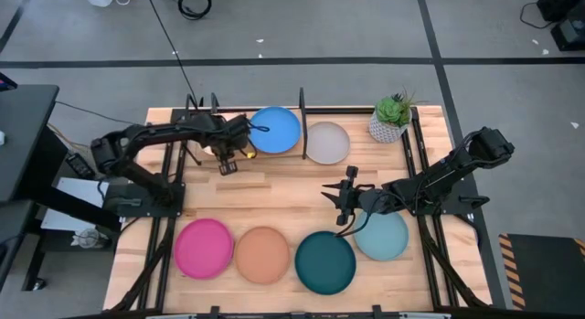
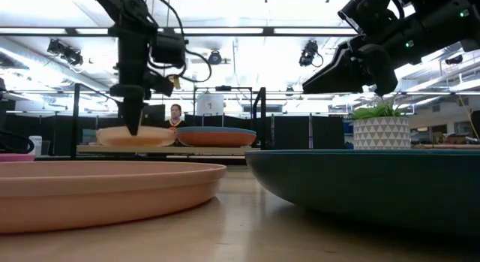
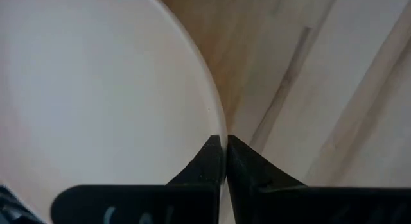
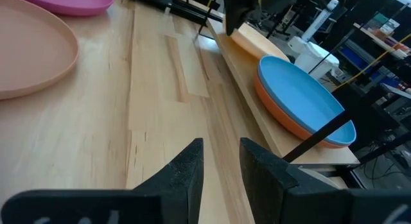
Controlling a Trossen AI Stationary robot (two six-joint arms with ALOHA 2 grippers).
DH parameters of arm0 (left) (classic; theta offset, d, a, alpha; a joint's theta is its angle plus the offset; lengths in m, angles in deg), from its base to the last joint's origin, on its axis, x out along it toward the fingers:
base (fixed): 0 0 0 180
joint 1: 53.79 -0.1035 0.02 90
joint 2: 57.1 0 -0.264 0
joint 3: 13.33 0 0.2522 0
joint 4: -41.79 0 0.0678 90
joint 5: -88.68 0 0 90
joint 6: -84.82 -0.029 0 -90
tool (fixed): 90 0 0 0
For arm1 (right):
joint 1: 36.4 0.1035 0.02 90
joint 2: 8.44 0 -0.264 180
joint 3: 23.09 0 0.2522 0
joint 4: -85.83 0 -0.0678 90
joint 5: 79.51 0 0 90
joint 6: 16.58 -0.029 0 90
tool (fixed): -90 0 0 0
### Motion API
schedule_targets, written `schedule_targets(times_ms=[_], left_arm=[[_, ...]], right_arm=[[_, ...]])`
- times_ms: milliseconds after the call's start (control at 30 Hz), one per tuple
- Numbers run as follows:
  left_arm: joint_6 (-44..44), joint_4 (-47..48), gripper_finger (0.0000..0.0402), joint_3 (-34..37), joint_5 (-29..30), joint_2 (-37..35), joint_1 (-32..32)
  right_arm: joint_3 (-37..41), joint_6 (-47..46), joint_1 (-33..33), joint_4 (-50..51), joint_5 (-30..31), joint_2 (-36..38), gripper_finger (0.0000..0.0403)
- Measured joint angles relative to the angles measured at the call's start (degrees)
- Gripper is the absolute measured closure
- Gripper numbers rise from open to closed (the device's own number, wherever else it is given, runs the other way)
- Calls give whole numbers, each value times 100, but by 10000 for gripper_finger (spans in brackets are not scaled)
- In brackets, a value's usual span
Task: Place and stack plates onto a shelf
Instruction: Put the white plate on the shelf, then stack the brown plate on top of the white plate
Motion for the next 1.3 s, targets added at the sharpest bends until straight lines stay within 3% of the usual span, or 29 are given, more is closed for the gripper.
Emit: schedule_targets(times_ms=[500, 800, 1000, 1167, 1300], left_arm=[[-60, -283, 357, 0, -22, 263, 275], [513, 186, 270, -96, 202, -30, 641], [2039, 185, 241, -292, -909, -61, 1714], [3090, -467, 252, -254, -1409, 455, 3135], [3962, -919, 259, -256, -1582, 851, 3828]], right_arm=[[2, -93, -1, -11, 0, 0, 296], [2, -94, -1, -11, 0, 0, 296], [4, -71, -2, -43, 0, 0, 296], [4, -76, -7, -48, -19, -2, 296], [4, -83, -7, -133, -41, -2, 296]])
